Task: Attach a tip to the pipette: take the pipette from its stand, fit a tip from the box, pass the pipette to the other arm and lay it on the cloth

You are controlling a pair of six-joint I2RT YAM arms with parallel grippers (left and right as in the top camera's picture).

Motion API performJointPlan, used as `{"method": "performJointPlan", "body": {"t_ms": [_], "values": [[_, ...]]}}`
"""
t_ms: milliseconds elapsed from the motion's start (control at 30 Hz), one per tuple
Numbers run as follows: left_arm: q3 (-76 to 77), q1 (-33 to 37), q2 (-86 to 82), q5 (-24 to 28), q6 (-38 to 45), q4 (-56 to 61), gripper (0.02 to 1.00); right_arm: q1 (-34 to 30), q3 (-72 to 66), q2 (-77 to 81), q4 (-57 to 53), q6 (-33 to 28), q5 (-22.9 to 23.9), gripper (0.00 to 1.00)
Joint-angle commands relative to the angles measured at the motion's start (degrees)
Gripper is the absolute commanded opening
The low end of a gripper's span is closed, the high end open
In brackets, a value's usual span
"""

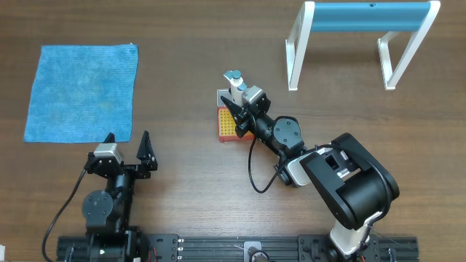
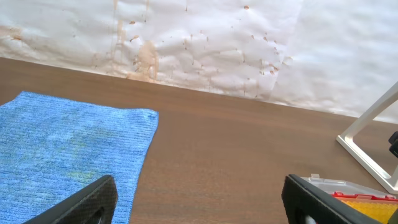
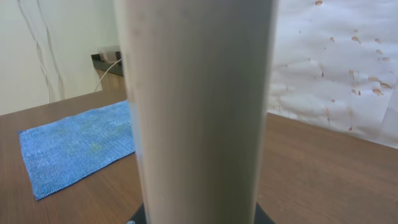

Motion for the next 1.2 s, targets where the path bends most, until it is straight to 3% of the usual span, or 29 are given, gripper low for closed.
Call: {"method": "performJointPlan", "body": {"t_ms": [33,267,567,967,1067,1200], "values": [[-0.1,-0.2,-0.2,-0.4,0.7,-0.3,0.855,-0.3,-0.4,0.9,-2.1,-0.6,-0.3,0.08],[-0.1,-0.2,-0.2,-0.4,0.7,-0.3,0.855,-0.3,-0.4,0.9,-2.5,-1.9,1.8,0.082],[-0.1,-0.2,-0.2,-0.4,0.7,-0.3,0.855,-0.3,-1.0,1.0,-12.5,-2.8,1.9,0.08],[-0.1,-0.2,-0.2,-0.4,0.7,-0.3,0.855,-0.2,-1.5,8.5,0.7,-2.7,0.1,0.08],[-0.1,-0.2,-0.2,-0.4,0.7,-0.3,0.855,-0.3,-1.1,4.8,0.4,-2.5,-3.7,0.08],[-0.1,-0.2,-0.2,-0.4,0.7,-0.3,0.855,-0.3,0.3,-2.8,-0.5,-2.5,-3.8,0.08]]}}
